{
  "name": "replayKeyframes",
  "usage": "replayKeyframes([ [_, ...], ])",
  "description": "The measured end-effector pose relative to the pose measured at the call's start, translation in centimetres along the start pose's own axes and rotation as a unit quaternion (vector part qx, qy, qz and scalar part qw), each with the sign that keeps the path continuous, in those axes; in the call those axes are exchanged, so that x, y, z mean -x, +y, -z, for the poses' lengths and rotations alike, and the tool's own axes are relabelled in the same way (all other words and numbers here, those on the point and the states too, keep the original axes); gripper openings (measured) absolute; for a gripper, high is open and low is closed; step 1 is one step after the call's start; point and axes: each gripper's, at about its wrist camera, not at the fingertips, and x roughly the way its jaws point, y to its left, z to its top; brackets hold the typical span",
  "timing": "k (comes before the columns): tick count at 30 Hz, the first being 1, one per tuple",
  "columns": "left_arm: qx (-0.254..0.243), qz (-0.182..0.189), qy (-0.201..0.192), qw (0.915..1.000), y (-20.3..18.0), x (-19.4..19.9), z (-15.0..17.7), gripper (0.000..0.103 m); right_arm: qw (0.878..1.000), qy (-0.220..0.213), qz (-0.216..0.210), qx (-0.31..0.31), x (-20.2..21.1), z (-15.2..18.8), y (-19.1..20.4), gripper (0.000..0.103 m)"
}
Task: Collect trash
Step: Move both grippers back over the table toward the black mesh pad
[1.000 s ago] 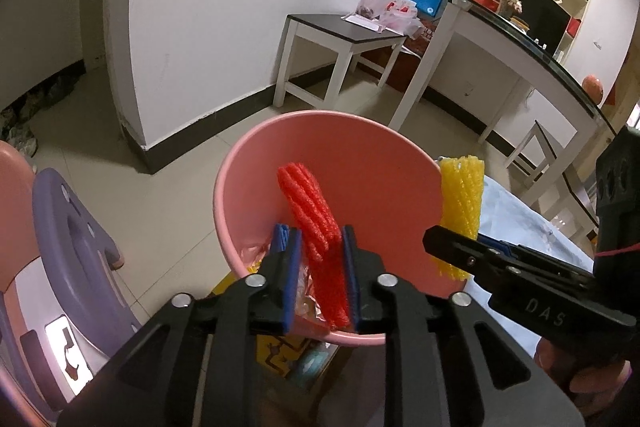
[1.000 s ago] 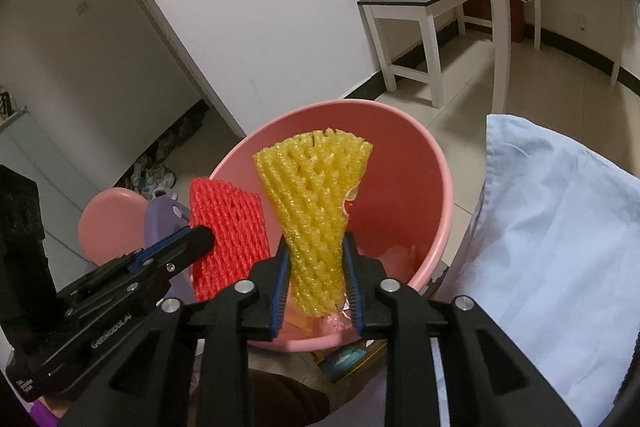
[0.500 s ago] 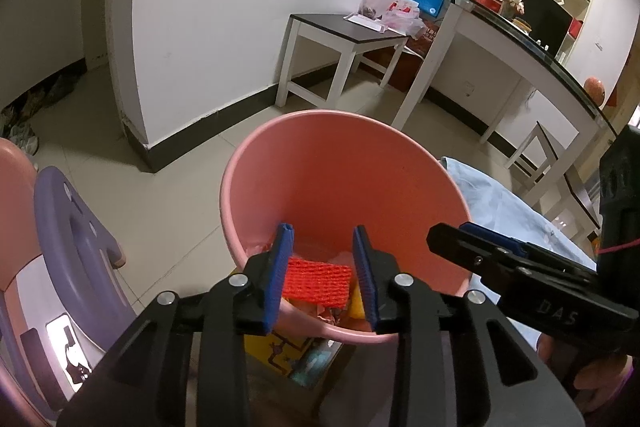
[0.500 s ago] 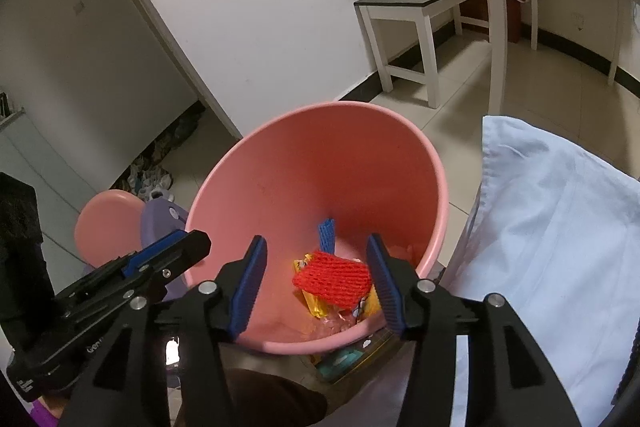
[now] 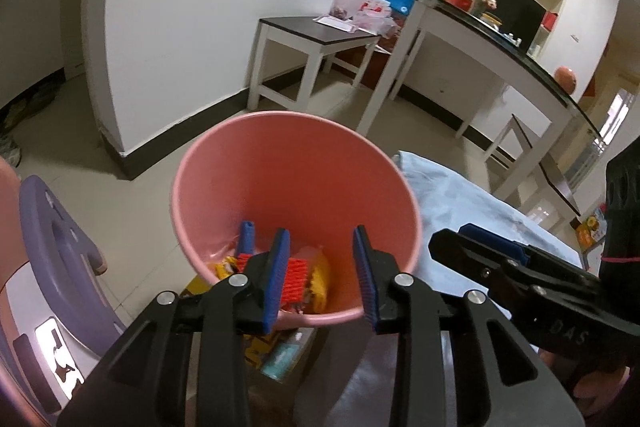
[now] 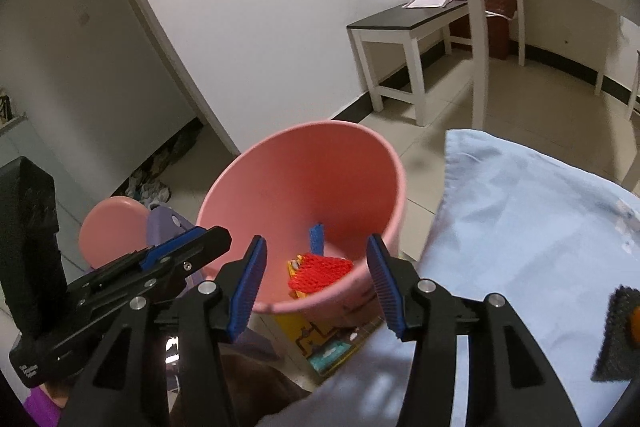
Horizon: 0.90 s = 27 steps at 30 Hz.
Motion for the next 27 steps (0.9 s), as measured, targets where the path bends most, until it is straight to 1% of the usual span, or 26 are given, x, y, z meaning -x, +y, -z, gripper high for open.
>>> replayKeyframes([
  [7, -0.032, 0.019, -0.005, 0.9993, -3.0, 0.8, 0.6, 0.033, 1.000, -0.016, 0.022, -0.005, 4.0, 1.8, -1.4, 0.051],
  [15, -0.056, 0.044, 0.008, 0.9974, -6.1, 0.7, 1.5, 0.033, 0.998, -0.024, 0.044, -0.030, 8.2, 4.6, -4.5, 0.051],
  [20, -0.086, 0.068, 0.013, 0.9939, -8.6, 0.9, 2.3, 0.033, 0.996, -0.033, 0.061, -0.049, 11.1, 6.7, -7.6, 0.053],
  [23, -0.109, 0.083, 0.015, 0.9905, -10.3, 0.9, 2.7, 0.033, 0.994, -0.041, 0.084, -0.058, 13.2, 8.2, -10.3, 0.053],
  [25, -0.124, 0.096, 0.017, 0.9875, -11.7, 0.7, 2.9, 0.033, 0.992, -0.047, 0.096, -0.070, 14.8, 9.2, -12.3, 0.055],
  [27, -0.138, 0.109, 0.021, 0.9842, -13.1, 0.5, 3.2, 0.033, 0.989, -0.056, 0.111, -0.081, 16.5, 10.1, -14.3, 0.058],
])
